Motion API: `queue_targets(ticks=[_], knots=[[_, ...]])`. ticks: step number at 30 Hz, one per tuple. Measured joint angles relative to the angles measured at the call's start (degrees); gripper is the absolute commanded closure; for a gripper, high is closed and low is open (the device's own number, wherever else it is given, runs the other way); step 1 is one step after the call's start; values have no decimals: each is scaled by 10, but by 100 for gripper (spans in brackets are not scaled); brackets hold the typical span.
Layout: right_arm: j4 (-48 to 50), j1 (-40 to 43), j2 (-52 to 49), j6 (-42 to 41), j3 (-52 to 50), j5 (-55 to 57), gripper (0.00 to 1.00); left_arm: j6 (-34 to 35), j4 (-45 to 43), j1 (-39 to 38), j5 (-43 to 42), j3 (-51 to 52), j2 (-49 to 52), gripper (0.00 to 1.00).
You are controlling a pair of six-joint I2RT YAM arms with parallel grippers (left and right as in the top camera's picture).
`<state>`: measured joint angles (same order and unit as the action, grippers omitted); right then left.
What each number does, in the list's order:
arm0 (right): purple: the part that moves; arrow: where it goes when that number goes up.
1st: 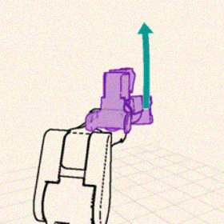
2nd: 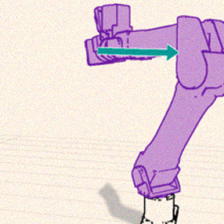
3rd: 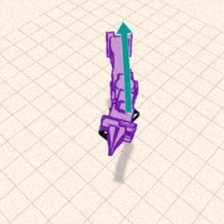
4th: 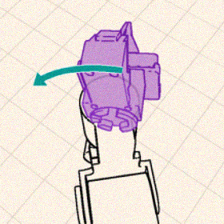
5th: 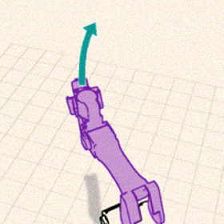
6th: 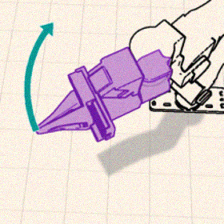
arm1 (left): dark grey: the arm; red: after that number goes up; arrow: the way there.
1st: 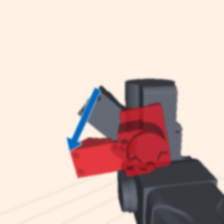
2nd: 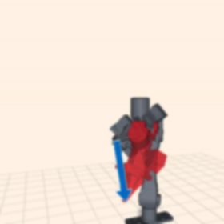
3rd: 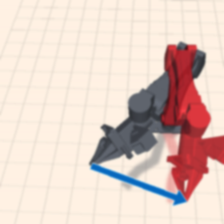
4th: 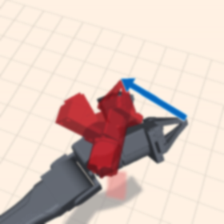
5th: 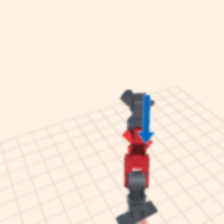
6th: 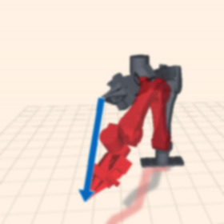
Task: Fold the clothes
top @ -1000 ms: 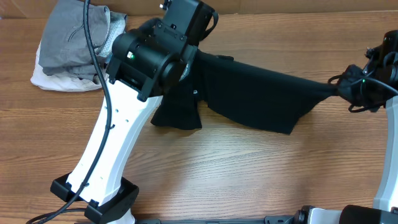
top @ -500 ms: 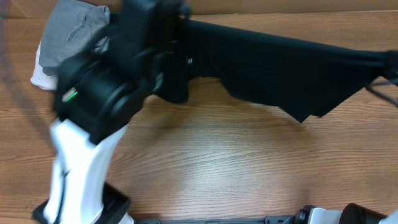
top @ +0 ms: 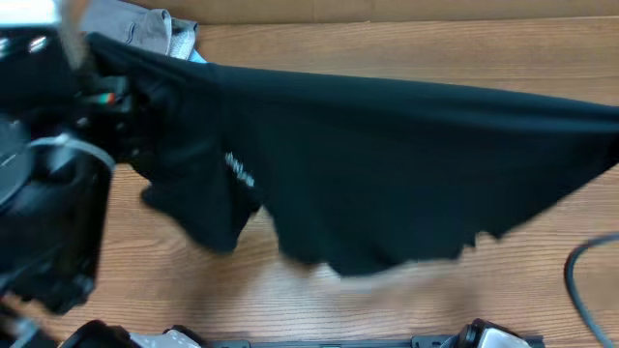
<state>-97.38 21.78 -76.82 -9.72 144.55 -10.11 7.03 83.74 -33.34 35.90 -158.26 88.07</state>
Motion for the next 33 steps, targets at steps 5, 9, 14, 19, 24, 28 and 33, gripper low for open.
queue_targets(ticks=[5,9,14,19,24,28,33], knots=[[0,0,-49,13,-29,0,96,-13,3,0,4,9,65,96],[8,0,-121,30,-40,-6,96,-17,-6,13,2,12,127,96],[70,-3,-193,42,-41,-26,96,-39,-68,69,-47,12,191,96],[234,-26,-275,44,-44,-68,96,-59,-232,134,-119,15,260,96],[341,-39,-303,39,-48,-93,96,-76,-343,172,-168,20,279,96],[339,-39,-299,38,-47,-96,96,-95,-324,174,-181,16,275,96],[263,-39,-316,49,-46,-96,96,-105,-197,174,-203,14,286,96]])
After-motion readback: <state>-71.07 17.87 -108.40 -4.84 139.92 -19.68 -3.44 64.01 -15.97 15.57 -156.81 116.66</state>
